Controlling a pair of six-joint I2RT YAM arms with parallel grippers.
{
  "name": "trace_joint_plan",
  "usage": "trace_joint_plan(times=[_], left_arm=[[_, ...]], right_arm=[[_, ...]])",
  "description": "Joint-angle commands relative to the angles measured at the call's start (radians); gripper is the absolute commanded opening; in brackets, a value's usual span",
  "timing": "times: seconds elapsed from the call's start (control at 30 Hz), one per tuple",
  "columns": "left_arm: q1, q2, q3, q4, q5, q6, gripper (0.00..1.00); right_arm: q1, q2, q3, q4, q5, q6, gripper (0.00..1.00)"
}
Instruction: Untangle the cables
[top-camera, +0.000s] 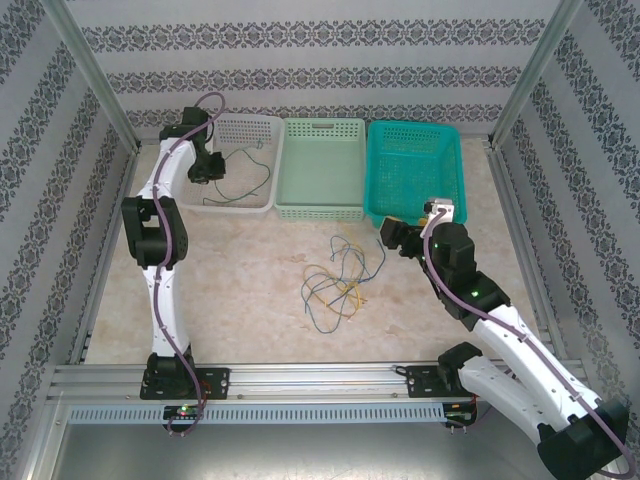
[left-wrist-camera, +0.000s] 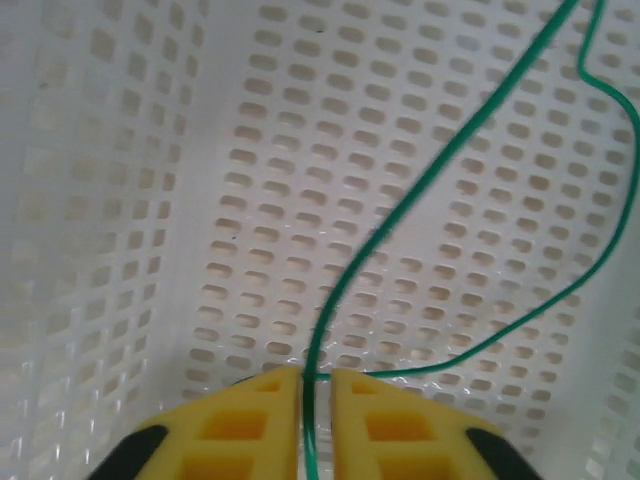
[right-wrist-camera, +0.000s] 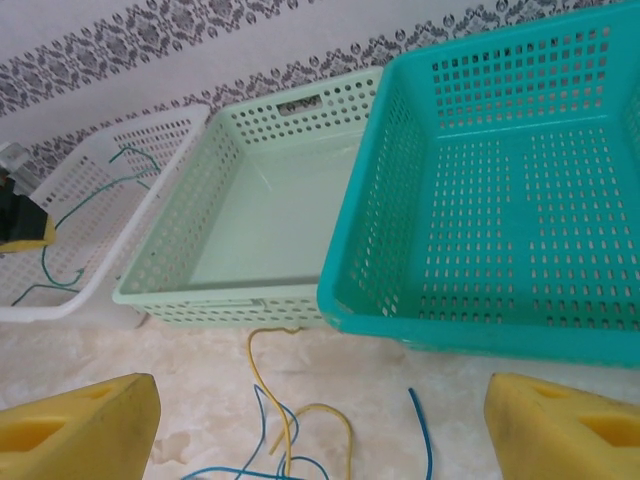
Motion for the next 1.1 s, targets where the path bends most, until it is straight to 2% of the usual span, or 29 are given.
trace_joint_plan(times=[0.0, 0.1, 0.13, 0.23, 0.4, 0.5, 0.67, 0.83, 1.07], left_arm=[[0.005, -0.025, 0.04, -0.053, -0.026, 0.002, 0.32], [0.005, -0.078, -0.009, -0.025, -0.027, -0.003, 0.71], [0.003, -0.107, -0.031, -0.008, -0.014, -0.001, 1.0], [-0.007, -0.208, -0.108, 0.049, 0.018, -0.008, 1.0], [-0.064, -0.416, -0.287, 0.17, 0.061, 0.0, 1.0], [-0.11, -0.526, -0.427, 0.245, 0.098, -0.013, 1.0], [-0.135, -0.678, -0.69, 0.382, 0.188, -0.1, 1.0], [-0.153, -0.739, -0.836, 0.418, 0.238, -0.104, 1.0], [-0.158, -0.771, -0.938, 0.467, 0.311, -0.123, 1.0]], right_arm=[[0.006, 0.013, 0.0, -0.079, 0.013, 0.019, 0.84], [0.006, 0.082, 0.04, -0.193, -0.022, 0.006, 0.83], [0.006, 0.108, 0.052, -0.217, -0.047, -0.002, 0.82], [0.012, 0.163, 0.061, -0.233, -0.089, -0.006, 0.8], [0.017, 0.207, 0.046, -0.163, -0.114, -0.01, 0.79], [0.049, 0.259, 0.06, -0.156, -0.149, -0.104, 0.79], [0.12, 0.39, 0.119, -0.204, -0.12, -0.251, 0.8], [0.135, 0.516, 0.171, -0.165, -0.084, -0.323, 0.78], [0.125, 0.673, 0.249, -0.117, -0.09, -0.427, 0.77]])
